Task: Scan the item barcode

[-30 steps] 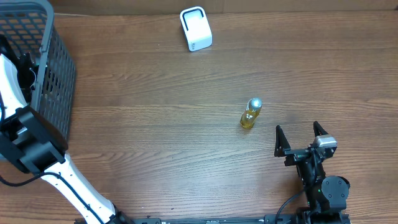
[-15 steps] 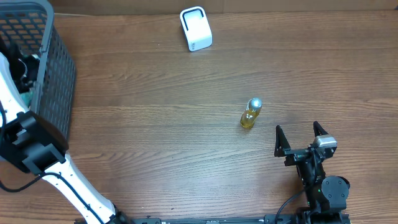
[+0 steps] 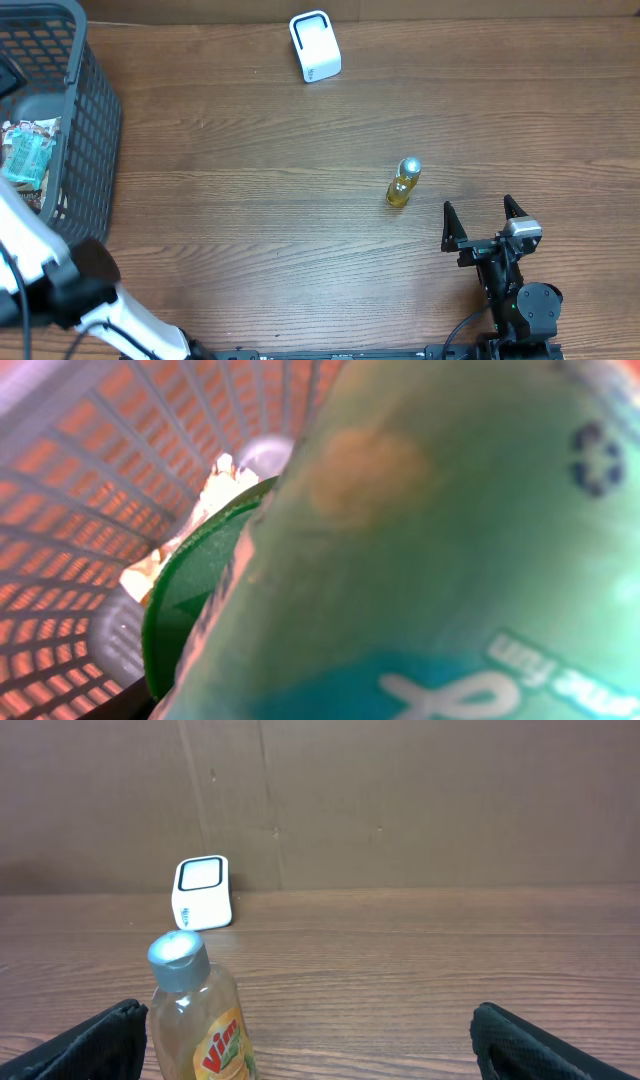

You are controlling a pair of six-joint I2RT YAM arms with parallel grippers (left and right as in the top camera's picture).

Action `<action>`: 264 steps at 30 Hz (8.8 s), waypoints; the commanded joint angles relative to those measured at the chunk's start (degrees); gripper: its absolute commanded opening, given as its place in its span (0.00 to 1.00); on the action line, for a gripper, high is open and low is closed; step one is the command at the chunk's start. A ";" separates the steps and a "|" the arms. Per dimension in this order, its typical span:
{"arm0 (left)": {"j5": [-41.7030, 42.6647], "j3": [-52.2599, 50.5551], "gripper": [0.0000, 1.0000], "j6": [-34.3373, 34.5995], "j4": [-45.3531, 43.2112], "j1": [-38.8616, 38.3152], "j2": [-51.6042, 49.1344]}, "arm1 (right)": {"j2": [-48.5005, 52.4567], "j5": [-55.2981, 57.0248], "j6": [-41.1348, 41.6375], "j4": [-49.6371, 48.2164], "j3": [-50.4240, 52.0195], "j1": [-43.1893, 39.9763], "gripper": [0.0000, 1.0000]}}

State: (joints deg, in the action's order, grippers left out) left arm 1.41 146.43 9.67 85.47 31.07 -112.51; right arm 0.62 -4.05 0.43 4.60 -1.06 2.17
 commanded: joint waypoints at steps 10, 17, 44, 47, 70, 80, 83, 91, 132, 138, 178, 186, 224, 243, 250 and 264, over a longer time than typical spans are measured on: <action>3.56 0.90 0.61 2.40 11.34 -17.84 14.36 | -0.46 0.17 0.26 -0.20 0.61 -0.26 1.00; -1.01 -5.95 0.61 8.35 11.26 -33.38 12.72 | -0.46 0.17 0.26 -0.20 0.61 -0.26 1.00; -12.81 -68.46 0.64 34.49 -40.39 -73.83 12.50 | -0.46 0.17 0.26 -0.17 0.61 -0.26 1.00; -14.08 -70.36 0.65 36.24 -42.07 -75.76 12.48 | -0.46 0.17 0.26 -0.20 0.61 -0.26 1.00; -13.86 -73.22 0.73 37.03 -43.06 -76.85 12.48 | -0.46 0.17 0.26 -0.20 0.61 -0.26 1.00; -14.40 -72.78 0.81 31.93 -46.90 -74.55 12.50 | -0.46 0.17 0.26 -0.20 0.61 -0.26 1.00; -9.20 -71.06 0.81 29.40 -47.39 -70.75 12.50 | -0.46 0.17 0.26 -0.20 0.61 -0.26 1.00; 5.99 -70.42 0.65 19.91 -57.66 -60.22 11.61 | -0.46 0.17 0.26 -0.20 0.61 -0.26 1.00; 7.48 -70.40 0.24 11.52 -74.60 -60.74 -9.46 | -0.46 0.17 0.26 -0.20 0.61 -0.26 1.00; 4.79 -70.40 0.26 11.50 -66.99 -57.55 -6.47 | -0.46 0.17 0.26 -0.20 0.61 -0.26 1.00; 6.54 -70.42 0.75 9.31 -70.07 -64.76 1.42 | -0.46 0.17 0.26 -0.20 0.61 -0.26 1.00; 3.23 -70.42 0.71 8.48 -70.55 -64.57 -1.62 | -0.46 0.17 0.26 -0.20 0.61 -0.26 1.00; -0.02 -70.40 0.47 9.18 -59.10 -57.00 4.00 | -0.46 0.17 0.26 -0.20 0.61 -0.26 1.00; 12.02 -70.47 0.50 11.32 -63.84 -58.10 -3.32 | -0.46 0.17 0.26 -0.20 0.61 -0.26 1.00; 8.00 -70.47 0.45 11.32 -62.82 -57.96 -5.64 | -0.46 0.17 0.26 -0.20 0.61 -0.26 1.00; 2.45 -70.47 0.44 13.86 -56.06 -57.11 -5.64 | -0.46 0.17 0.26 -0.20 0.61 -0.26 1.00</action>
State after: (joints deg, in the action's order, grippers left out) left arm 8.05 76.79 21.47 27.81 -26.48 -117.38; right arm 0.62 -4.08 0.43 4.60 -1.06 2.17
